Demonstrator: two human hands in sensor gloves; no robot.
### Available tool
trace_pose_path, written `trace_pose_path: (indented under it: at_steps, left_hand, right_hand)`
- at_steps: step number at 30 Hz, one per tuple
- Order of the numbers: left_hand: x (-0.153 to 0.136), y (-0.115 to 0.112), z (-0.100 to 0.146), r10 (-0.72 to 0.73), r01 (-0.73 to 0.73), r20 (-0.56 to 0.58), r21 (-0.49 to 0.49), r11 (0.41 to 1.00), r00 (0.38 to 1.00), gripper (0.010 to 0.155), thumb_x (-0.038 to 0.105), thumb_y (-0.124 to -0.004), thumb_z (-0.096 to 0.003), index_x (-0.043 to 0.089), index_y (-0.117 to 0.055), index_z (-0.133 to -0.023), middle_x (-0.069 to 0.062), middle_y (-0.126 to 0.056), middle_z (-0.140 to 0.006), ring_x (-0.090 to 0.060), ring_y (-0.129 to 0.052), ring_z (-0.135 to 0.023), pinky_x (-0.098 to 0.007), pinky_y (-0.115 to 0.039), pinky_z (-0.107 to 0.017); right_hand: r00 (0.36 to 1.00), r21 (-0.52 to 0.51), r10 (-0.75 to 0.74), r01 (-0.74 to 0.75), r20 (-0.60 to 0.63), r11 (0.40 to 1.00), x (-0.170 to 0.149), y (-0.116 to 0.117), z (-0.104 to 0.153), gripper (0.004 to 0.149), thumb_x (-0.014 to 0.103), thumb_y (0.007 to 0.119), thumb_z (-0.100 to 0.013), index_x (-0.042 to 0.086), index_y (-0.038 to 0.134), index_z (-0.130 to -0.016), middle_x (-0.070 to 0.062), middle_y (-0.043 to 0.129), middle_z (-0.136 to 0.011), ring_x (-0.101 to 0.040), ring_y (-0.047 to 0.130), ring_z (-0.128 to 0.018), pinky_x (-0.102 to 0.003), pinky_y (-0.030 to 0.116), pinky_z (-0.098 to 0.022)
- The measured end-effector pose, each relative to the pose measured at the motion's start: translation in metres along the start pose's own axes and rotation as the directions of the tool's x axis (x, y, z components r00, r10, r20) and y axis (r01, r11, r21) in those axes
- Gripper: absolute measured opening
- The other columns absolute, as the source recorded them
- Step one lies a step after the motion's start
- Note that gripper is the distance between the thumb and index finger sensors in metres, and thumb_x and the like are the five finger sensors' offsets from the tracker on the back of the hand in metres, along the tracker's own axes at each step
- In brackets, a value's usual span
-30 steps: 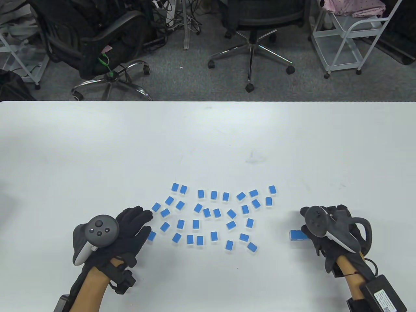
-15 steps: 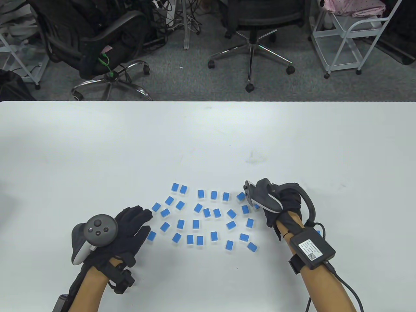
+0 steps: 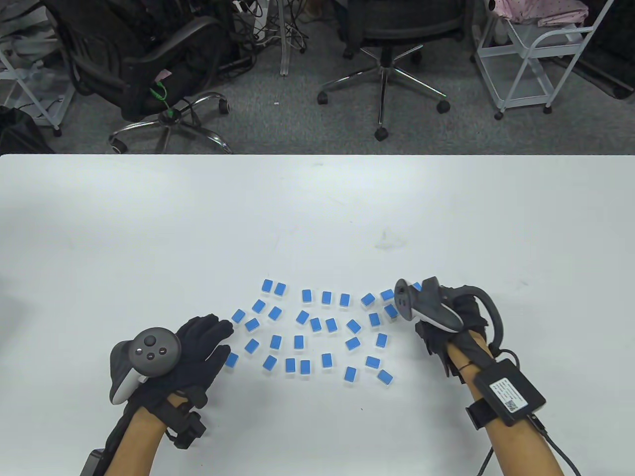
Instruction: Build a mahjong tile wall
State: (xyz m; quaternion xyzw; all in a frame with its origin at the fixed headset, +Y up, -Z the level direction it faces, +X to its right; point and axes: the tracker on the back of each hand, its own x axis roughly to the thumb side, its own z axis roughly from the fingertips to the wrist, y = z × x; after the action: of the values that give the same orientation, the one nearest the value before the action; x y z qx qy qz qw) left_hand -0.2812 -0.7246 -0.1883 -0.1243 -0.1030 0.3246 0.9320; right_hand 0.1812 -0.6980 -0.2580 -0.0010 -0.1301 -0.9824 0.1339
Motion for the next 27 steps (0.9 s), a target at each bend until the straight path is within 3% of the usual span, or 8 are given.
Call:
trace_pose_path:
  at_steps: [4,9,15,16,18,27]
  left_hand:
    - [0.001,-0.001,-0.001,-0.007,0.007,0.007,-0.006,1.0,1.0,0.066,0.059,-0.057,-0.0509,0.031,-0.057,-0.11,-0.005,-0.045,-0.121,-0.037,-0.035,-0.113,-0.066,-0.03,-0.078]
    - [0.001,-0.004,-0.002,-0.009,0.009,0.004,-0.018,1.0,1.0,0.065,0.059,-0.057,-0.0509,0.031,-0.057,-0.11,-0.005,-0.045,-0.121,-0.037,-0.035,-0.113,-0.066,-0.03,-0.078]
    - [-0.004,-0.006,-0.003,0.008,-0.009,-0.024,-0.023,1.0,1.0,0.065,0.059,-0.057,-0.0509,0.031,-0.056,-0.11,-0.005,-0.045,-0.121,-0.036,-0.035,-0.113,-0.066,-0.03,-0.078]
    - [-0.005,-0.007,-0.003,0.011,-0.012,-0.031,-0.026,1.0,0.999,0.066,0.059,-0.057,-0.0509,0.031,-0.057,-0.11,-0.005,-0.045,-0.121,-0.037,-0.035,-0.113,-0.066,-0.03,-0.078]
    - [-0.006,-0.006,-0.003,0.011,-0.012,-0.036,-0.026,1.0,0.999,0.066,0.059,-0.057,-0.0509,0.031,-0.057,-0.11,-0.005,-0.044,-0.121,-0.036,-0.035,-0.113,-0.066,-0.03,-0.078]
    - [-0.004,-0.008,-0.004,0.006,-0.006,-0.027,-0.033,0.999,1.0,0.066,0.059,-0.057,-0.051,0.031,-0.057,-0.11,-0.005,-0.045,-0.121,-0.037,-0.035,-0.113,-0.066,-0.03,-0.078]
  right_hand:
    - [0.995,0.028,-0.085,0.087,-0.05,0.996,-0.054,0.006,0.025,0.054,0.051,0.088,-0.031,0.035,0.081,-0.082,0.0,0.084,-0.093,-0.031,0.076,-0.094,-0.063,0.055,-0.075]
    - [0.984,0.03,-0.169,0.171,-0.063,0.985,-0.091,0.033,0.045,0.054,0.05,0.089,-0.031,0.035,0.08,-0.082,-0.001,0.078,-0.099,-0.032,0.07,-0.099,-0.065,0.051,-0.076]
    - [0.974,-0.015,-0.223,0.223,-0.047,0.975,-0.091,0.066,0.048,0.055,0.047,0.09,-0.03,0.033,0.08,-0.082,-0.001,0.079,-0.098,-0.032,0.072,-0.097,-0.064,0.053,-0.075]
    - [0.979,0.031,-0.202,0.203,-0.04,0.979,-0.089,0.067,0.047,0.055,0.046,0.09,-0.031,0.033,0.079,-0.083,-0.001,0.077,-0.099,-0.032,0.071,-0.098,-0.064,0.052,-0.076]
    - [0.986,-0.01,-0.162,0.161,-0.035,0.987,-0.087,0.068,0.048,0.055,0.046,0.09,-0.03,0.034,0.079,-0.082,0.0,0.077,-0.099,-0.031,0.071,-0.098,-0.064,0.052,-0.077]
    - [0.99,-0.008,-0.144,0.144,0.002,0.99,-0.08,0.071,0.047,0.055,0.046,0.091,-0.029,0.035,0.079,-0.082,0.0,0.077,-0.1,-0.031,0.071,-0.098,-0.064,0.052,-0.076]
